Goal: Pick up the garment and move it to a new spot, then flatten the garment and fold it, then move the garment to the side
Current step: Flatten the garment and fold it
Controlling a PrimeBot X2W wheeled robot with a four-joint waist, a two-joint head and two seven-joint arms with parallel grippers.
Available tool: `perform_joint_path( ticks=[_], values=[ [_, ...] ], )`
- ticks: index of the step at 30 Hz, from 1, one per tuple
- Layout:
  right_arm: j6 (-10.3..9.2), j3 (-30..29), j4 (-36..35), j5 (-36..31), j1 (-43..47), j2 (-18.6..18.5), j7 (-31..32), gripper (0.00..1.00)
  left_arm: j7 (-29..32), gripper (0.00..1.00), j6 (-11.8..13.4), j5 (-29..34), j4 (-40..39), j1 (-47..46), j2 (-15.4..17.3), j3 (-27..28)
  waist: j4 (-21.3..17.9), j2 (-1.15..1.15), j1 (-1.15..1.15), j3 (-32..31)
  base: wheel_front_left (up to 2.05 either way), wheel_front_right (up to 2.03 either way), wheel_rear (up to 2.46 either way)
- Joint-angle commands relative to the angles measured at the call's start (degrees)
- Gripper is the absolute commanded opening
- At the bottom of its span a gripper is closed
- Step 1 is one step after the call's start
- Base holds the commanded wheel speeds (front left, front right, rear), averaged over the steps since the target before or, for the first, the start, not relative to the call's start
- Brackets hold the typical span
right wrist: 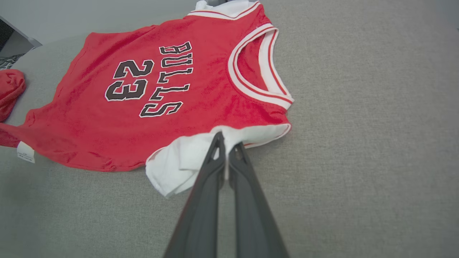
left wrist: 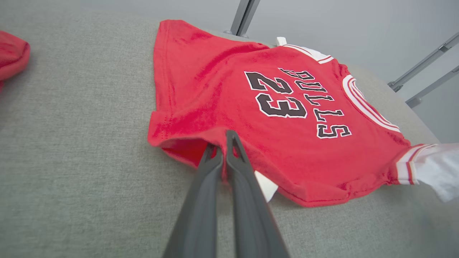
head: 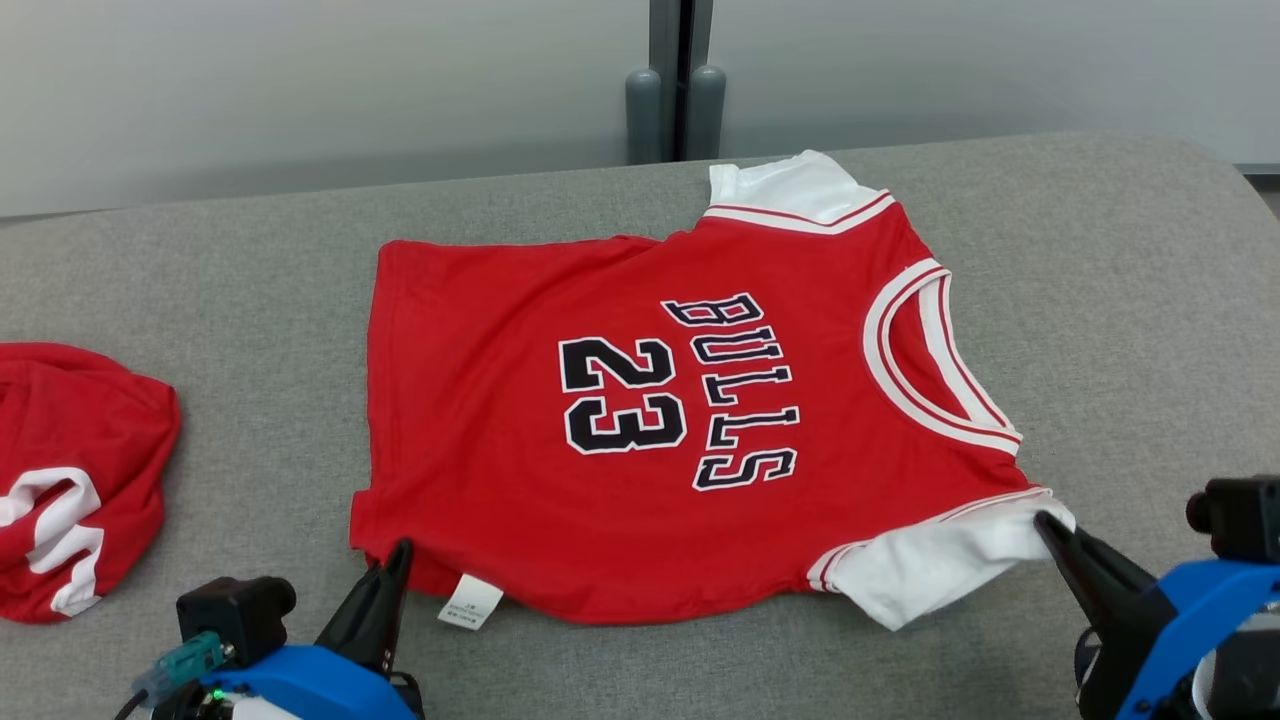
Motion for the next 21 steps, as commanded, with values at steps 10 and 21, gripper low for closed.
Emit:
perform_joint_path(
  ticks=[10,21],
  values=[
    [0.03,0.97,7.48,-0.16,-13.83,-1.23,-5.15,0.0,-1.66,0.0,-0.48,-2.28,6.86,-8.8,-3.58,1.29,1.41,0.0,0.0,3.28,0.0,0.0,0.0],
    [0.03,1.22,16.67,-3.67,-22.24,-3.79,-16.49,0.0,-5.72,0.0,-2.02,0.49,18.84,-18.42,-5.86,0.0,3.25,0.0,0.0,6.96,0.0,0.0,0.0]
  ],
)
